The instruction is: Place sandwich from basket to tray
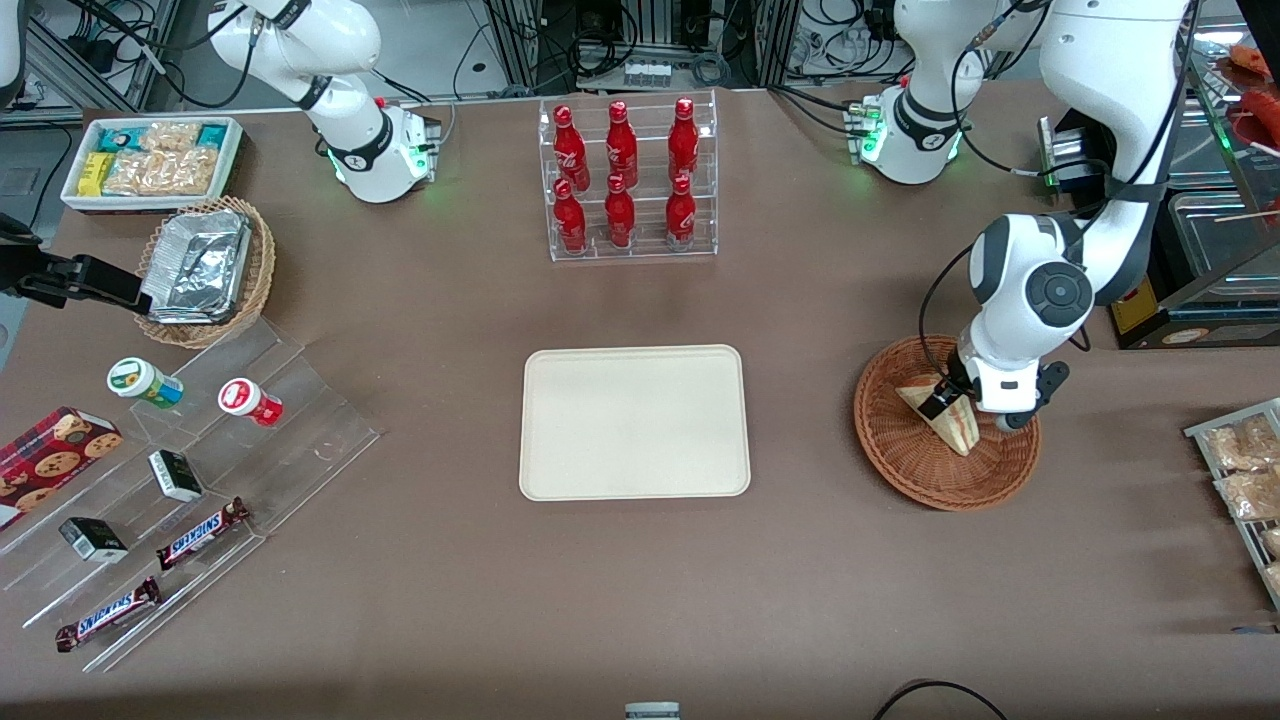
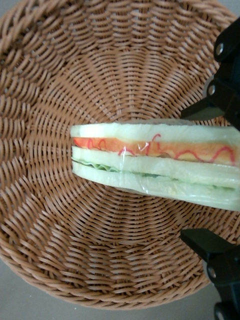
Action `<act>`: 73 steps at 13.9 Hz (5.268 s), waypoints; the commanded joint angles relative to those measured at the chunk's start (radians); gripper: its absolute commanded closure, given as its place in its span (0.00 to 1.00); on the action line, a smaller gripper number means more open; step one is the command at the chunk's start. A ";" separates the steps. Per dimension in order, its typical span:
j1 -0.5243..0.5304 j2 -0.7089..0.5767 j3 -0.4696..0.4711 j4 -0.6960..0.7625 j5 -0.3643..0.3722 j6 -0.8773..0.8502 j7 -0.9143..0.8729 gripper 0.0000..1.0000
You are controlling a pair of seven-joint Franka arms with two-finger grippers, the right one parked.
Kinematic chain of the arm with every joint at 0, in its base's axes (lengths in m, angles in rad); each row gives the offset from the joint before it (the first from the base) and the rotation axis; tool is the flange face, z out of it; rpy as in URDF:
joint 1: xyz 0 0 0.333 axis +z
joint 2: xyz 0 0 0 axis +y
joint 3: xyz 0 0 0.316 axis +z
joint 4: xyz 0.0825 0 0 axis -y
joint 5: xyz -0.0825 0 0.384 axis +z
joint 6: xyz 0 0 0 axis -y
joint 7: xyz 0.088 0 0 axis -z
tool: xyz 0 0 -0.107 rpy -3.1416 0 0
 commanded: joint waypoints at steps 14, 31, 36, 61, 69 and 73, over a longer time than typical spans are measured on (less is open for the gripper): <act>-0.006 -0.102 -0.245 0.343 0.026 -0.559 -0.024 0.96; -0.253 0.538 -0.617 0.897 0.458 -0.550 -0.185 0.95; -0.307 0.654 -0.614 1.023 0.490 -0.547 -0.227 0.96; 0.032 0.127 -0.631 0.835 0.221 -0.887 -0.137 0.01; 0.138 -0.163 -0.335 0.735 0.006 -1.050 0.564 0.01; 0.135 -0.247 -0.141 0.701 -0.036 -1.061 0.810 0.01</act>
